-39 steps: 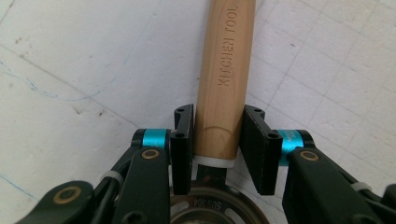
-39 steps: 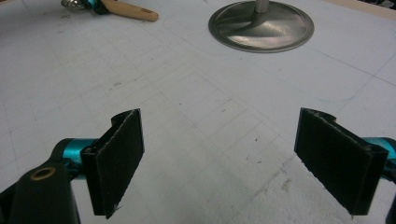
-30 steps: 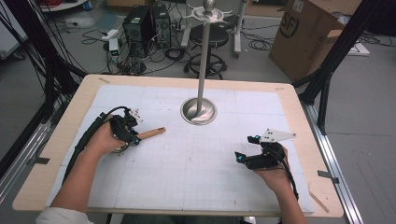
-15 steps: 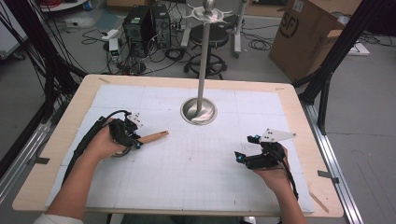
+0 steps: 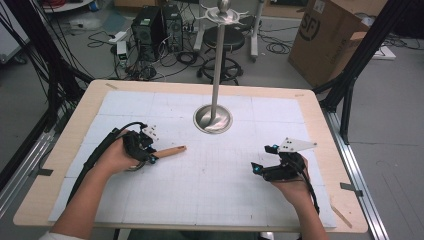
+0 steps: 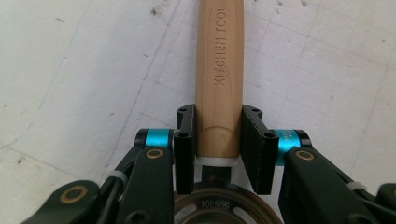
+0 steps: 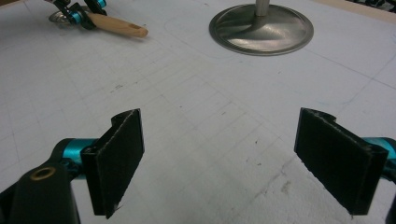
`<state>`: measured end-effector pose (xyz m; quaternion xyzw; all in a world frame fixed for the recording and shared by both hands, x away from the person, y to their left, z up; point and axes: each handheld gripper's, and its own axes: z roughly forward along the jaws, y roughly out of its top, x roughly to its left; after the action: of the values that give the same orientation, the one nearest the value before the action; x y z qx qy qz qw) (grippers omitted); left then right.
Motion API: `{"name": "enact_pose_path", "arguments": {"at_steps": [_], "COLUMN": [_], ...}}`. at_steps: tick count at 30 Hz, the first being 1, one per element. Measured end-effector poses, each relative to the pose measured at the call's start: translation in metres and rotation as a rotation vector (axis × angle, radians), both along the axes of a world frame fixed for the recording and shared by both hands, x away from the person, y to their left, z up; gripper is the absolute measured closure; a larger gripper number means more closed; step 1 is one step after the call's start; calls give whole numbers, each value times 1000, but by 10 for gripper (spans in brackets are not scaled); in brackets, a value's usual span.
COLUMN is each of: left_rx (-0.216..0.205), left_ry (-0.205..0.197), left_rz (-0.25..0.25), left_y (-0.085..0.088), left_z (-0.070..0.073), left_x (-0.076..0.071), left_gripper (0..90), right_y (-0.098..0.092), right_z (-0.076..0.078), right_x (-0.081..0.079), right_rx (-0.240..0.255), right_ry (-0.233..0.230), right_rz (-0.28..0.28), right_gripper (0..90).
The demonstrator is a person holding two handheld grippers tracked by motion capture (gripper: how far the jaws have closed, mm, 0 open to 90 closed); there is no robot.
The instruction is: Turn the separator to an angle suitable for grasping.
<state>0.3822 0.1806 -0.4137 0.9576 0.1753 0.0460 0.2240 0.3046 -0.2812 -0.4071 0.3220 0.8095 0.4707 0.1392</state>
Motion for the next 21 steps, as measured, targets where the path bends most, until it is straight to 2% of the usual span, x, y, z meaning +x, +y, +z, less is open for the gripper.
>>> {"name": "enact_pose_path", "arguments": {"at_steps": [3,6,8,10,14,16,19,21], "left_rx": [-12,-52,-104,-161,-242,-268,-284,-327], "left_ry": [-3,-15,-26,-37,-71,-80,-94,-97], "left_rz": [-8,-4,11,3,8,13,40,64], "left_y": [0,1,2,4,6,9,16,21], "left_z": [2,5,8,10,14,17,22,25], "left_x": [-1,-5,-9,-13,-23,-24,-23,-23], "left_gripper": [685,686,686,686,686,686,686,687], "right_y": [0,1,1,1,0,0,2,3], "right_z": [0,-1,-1,-1,-1,-1,-2,-3], "right_x": [0,1,1,1,0,0,0,1], "right_rx": [1,-4,-5,-2,-3,-5,-5,-13], "right_ry": [-2,-1,-3,0,7,5,8,8], "right_rz": [-1,3,5,4,-2,-2,-3,3], "right_gripper": [147,147,147,147,147,147,147,147]}}
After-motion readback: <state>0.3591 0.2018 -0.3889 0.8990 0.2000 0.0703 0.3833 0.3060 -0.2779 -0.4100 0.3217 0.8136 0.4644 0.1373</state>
